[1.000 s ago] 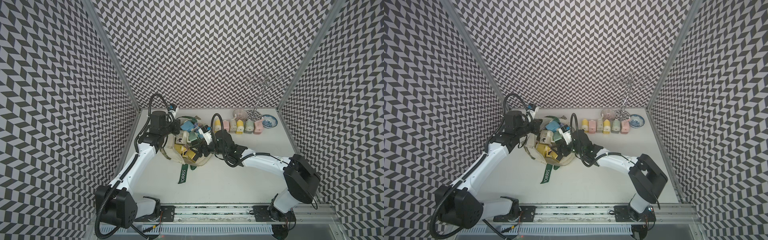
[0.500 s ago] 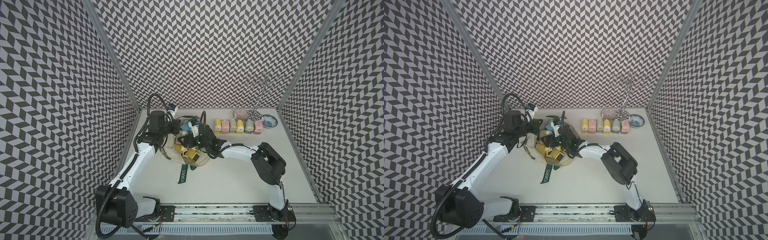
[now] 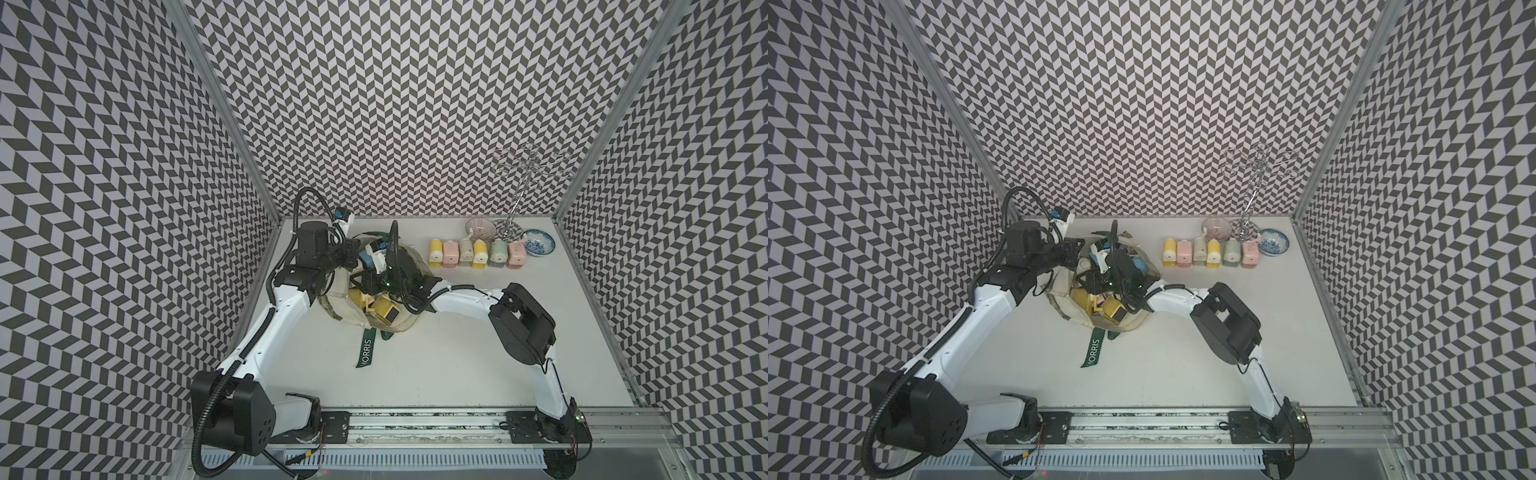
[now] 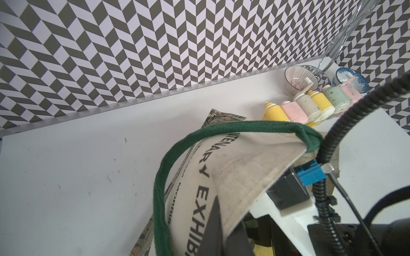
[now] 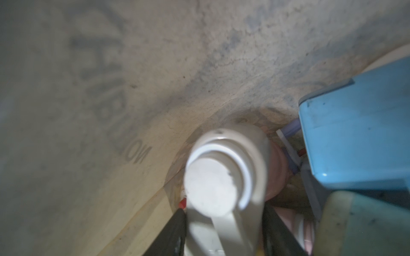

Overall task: Take out the pencil sharpeners from the tote bags
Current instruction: Pick up the pencil sharpener from the canvas bag.

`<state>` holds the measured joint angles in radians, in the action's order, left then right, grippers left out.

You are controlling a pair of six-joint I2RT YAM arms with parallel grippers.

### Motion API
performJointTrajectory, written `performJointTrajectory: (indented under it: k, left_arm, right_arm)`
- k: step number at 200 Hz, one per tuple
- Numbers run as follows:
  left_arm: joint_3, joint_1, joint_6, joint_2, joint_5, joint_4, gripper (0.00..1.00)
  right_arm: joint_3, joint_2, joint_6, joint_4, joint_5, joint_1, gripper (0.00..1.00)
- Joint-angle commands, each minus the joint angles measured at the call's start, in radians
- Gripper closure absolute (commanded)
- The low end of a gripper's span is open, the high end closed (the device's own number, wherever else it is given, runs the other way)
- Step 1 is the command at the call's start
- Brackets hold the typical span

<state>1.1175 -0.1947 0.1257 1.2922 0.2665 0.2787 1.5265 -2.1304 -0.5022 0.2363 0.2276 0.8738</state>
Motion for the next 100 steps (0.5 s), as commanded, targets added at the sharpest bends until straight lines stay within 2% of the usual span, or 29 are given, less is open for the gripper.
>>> performJointTrajectory:
  k: [1, 22, 58, 79, 100]
  left_arm:
    - [0.038, -0.002, 0.004, -0.041, 0.046, -0.105, 1.00]
    - [0.036, -0.001, 0.004, -0.041, 0.042, -0.106, 1.00]
    - [0.038, 0.000, 0.004, -0.039, 0.036, -0.103, 1.00]
    - [0.038, 0.001, 0.004, -0.039, 0.036, -0.103, 1.00]
    - [0.038, 0.002, 0.005, -0.036, 0.037, -0.102, 1.00]
  right_arm:
    - [0.017, -0.009, 0.057, -0.028, -0.037, 0.005, 0.55]
    - [-0.028, 0.047, 0.101, 0.009, -0.021, 0.005, 0.63]
    - [-0.142, 0.154, 0.156, 0.079, -0.002, 0.003, 0.68]
    - [-0.193, 0.199, 0.167, 0.103, -0.005, 0.004, 0.68]
    - [-0.227, 0.201, 0.170, 0.149, -0.033, 0.002, 0.59]
